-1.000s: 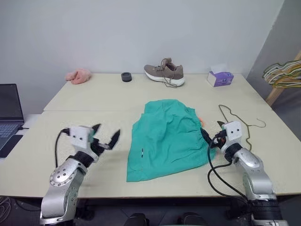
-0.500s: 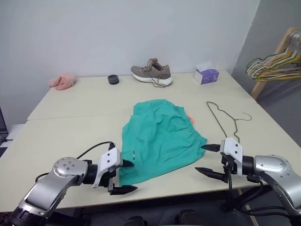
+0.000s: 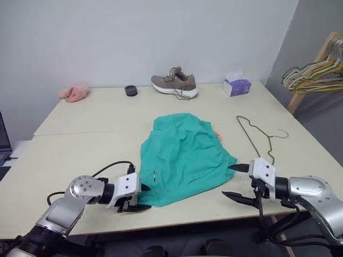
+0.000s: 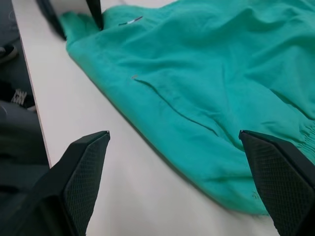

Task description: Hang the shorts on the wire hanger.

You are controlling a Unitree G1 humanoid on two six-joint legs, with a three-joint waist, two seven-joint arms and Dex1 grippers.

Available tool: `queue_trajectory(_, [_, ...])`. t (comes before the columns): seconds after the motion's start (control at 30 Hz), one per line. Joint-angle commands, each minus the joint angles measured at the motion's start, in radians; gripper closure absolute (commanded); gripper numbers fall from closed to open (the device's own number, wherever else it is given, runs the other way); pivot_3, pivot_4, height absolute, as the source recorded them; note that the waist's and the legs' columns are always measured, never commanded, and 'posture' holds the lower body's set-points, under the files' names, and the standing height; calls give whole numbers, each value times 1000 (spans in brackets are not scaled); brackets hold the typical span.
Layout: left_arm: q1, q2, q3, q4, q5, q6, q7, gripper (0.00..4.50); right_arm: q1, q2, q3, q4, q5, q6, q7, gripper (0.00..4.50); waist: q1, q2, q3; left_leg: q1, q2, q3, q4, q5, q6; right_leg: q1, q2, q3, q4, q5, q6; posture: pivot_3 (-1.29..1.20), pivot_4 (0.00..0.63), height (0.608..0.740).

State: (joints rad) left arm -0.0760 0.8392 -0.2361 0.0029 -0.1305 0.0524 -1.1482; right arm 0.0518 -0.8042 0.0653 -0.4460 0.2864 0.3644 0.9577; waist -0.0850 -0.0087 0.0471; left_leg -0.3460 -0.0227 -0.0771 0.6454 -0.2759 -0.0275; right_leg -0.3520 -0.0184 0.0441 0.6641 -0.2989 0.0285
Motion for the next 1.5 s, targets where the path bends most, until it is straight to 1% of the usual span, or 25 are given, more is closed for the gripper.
queue_trajectory(0.03, [-21, -17, 5, 67, 62, -45, 50, 2740, -41, -22, 40, 39, -104, -95, -8, 0, 0, 0, 0, 0, 0, 0, 0, 0, 0, 0, 0, 0, 0, 0, 0, -163, 0, 740])
queue_trajectory(0.13, [-50, -36, 39, 77, 40, -52, 64, 3632, -95, -21, 94, 133, -218, -184, -34, 0, -2, -1, 0, 1, 0, 1, 1, 0, 0, 0, 0, 0, 0, 0, 0, -159, 0, 740])
queue_trajectory(0.2, [-72, -44, 62, 75, 16, -41, 70, 4294, -145, -5, 130, 195, -274, -228, -45, 0, -3, -1, 1, 1, 0, 1, 1, 0, 1, 0, 0, 0, 0, 3, 4, -152, 0, 740])
queue_trajectory(0.23, [-78, -46, 72, 68, 3, -31, 72, 4487, -169, 3, 149, 224, -301, -248, -51, 0, -3, -2, 1, 0, 0, 1, 1, 0, 1, 0, 0, 0, 0, 3, 5, -152, 0, 740])
queue_trajectory(0.4, [-109, -61, 135, 27, -57, 25, 83, 4487, -297, 54, 253, 391, -437, -345, -72, 0, -5, -2, 1, -5, 0, 1, 0, 0, 0, -1, 0, 0, 0, 3, 4, -127, 0, 740])
queue_trajectory(0.5, [-117, -67, 166, -8, -91, 72, 88, 4487, -362, 101, 290, 473, -476, -390, -81, 0, -5, -3, 1, -7, 0, 1, 0, 0, 0, -2, -1, 0, 0, 4, 3, -114, 0, 740])
queue_trajectory(0.57, [-114, -62, 179, -24, -100, 90, 90, 4500, -393, 124, 294, 509, -482, -413, -83, 386, -3, -3, 1, -7, 0, 1, 0, 0, 0, -2, -1, 0, 0, 4, 3, -108, 0, 740])
queue_trajectory(0.63, [-104, -52, 191, -33, -101, 98, 90, 4500, -414, 132, 292, 530, -474, -430, -66, 939, -2, -3, 1, -7, 0, 0, 0, 0, 0, -2, -1, -1, 0, 4, 3, -102, 0, 740])
queue_trajectory(0.8, [-61, -11, 203, -56, -97, 105, 69, 4500, -454, 121, 285, 553, -446, -477, -6, 2690, -1, -2, 1, -7, 0, 0, 0, 0, 0, -2, -1, -1, 1, 4, 2, -101, 0, 740])
queue_trajectory(0.93, [-25, 36, 188, -62, -85, 96, 24, 4500, -482, 97, 291, 563, -432, -521, 62, 4156, -2, -2, 1, -7, 0, 0, 0, 0, 0, -2, -1, -1, 1, 4, 2, -104, 0, 740])
queue_trajectory(0.97, [-12, 51, 181, -67, -83, 96, 7, 4500, -483, 89, 293, 556, -422, -528, 87, 4458, -2, -2, 1, -7, 0, 0, 0, 0, 0, -2, -1, -1, 1, 4, 2, -104, 0, 740])
queue_trajectory(1.13, [60, 121, 171, -105, -92, 110, -72, 4500, -457, 41, 297, 475, -354, -519, 217, 4488, -2, -2, 1, -7, 0, 0, 0, 0, 0, -2, -1, -1, 1, 4, 2, -104, 0, 740])
queue_trajectory(1.27, [93, 139, 202, -129, -128, 145, -91, 4500, -420, -1, 278, 370, -272, -430, 301, 4488, 1, -2, 1, -7, 0, 0, 0, 0, 0, -2, -1, -1, 0, 3, 2, -103, 0, 740])
queue_trajectory(1.33, [79, 125, 218, -127, -144, 158, -76, 4500, -420, -5, 259, 329, -213, -340, 323, 4488, 2, -1, 2, -7, 0, 0, 0, 0, 0, -2, -1, -1, 1, 3, 2, -103, 0, 740])
queue_trajectory(1.4, [22, 89, 235, -91, -144, 153, -25, 4500, -453, 4, 232, 312, -151, -220, 333, 4488, 4, -1, 2, -7, 0, -1, 1, 0, 0, -2, -1, -2, 1, 3, 3, -104, 0, 740])
queue_trajectory(1.5, [-111, 20, 234, 10, -97, 118, 73, 4500, -562, 61, 204, 399, -148, -140, 274, 4488, 5, -2, 3, -4, 0, -1, 2, 0, 1, -1, -1, -3, 2, 4, 3, -102, 0, 740])
